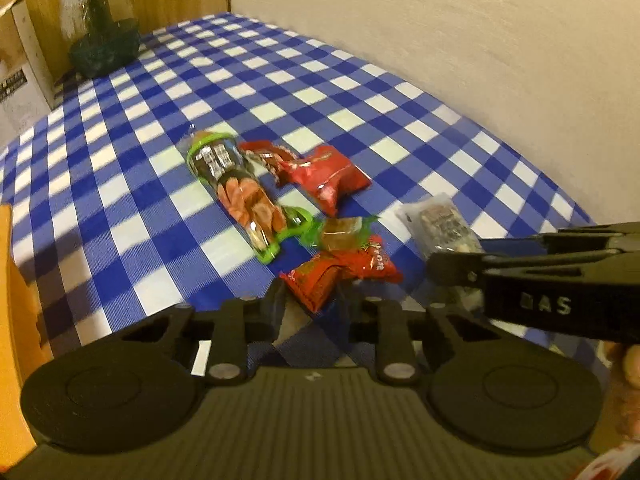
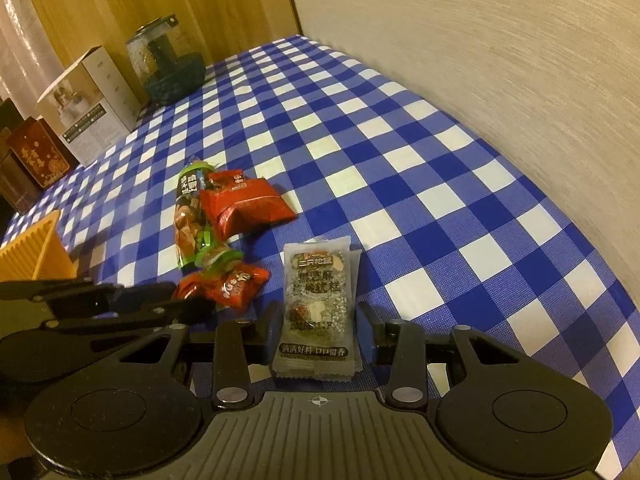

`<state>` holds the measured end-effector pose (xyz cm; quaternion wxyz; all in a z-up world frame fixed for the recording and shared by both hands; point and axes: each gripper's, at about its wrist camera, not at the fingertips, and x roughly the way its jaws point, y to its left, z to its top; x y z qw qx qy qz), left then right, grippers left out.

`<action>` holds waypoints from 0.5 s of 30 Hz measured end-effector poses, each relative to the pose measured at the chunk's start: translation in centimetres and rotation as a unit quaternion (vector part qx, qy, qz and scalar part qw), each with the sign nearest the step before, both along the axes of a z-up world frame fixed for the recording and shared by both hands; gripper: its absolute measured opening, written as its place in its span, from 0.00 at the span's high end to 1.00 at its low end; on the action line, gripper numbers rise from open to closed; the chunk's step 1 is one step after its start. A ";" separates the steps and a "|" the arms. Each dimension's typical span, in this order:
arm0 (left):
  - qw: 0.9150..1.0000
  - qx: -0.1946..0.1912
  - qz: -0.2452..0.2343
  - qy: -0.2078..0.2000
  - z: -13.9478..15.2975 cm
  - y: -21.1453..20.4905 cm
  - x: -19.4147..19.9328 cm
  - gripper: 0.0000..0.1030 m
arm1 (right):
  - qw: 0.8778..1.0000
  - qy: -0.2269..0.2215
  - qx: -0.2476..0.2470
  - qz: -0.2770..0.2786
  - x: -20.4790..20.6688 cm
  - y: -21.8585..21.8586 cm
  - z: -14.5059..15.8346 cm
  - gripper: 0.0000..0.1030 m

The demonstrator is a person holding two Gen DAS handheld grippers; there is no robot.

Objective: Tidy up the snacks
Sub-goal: 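Grasp a red candy with the left tool while the right tool grasps the clear nut packet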

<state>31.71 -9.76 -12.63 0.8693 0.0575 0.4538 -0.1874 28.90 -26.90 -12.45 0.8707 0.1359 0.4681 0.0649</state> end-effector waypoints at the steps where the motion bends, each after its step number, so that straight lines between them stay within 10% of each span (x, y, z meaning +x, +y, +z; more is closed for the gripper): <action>1: 1.000 -0.005 -0.001 0.005 0.1 -0.1 -0.3 0.77 | 1.000 0.000 0.000 0.000 0.0 0.0 0.0 0.62; 15: 0.994 0.065 -0.076 -0.050 0.5 -1.4 -2.2 0.51 | 1.000 0.007 -0.021 0.014 -1.7 -0.7 0.3 0.62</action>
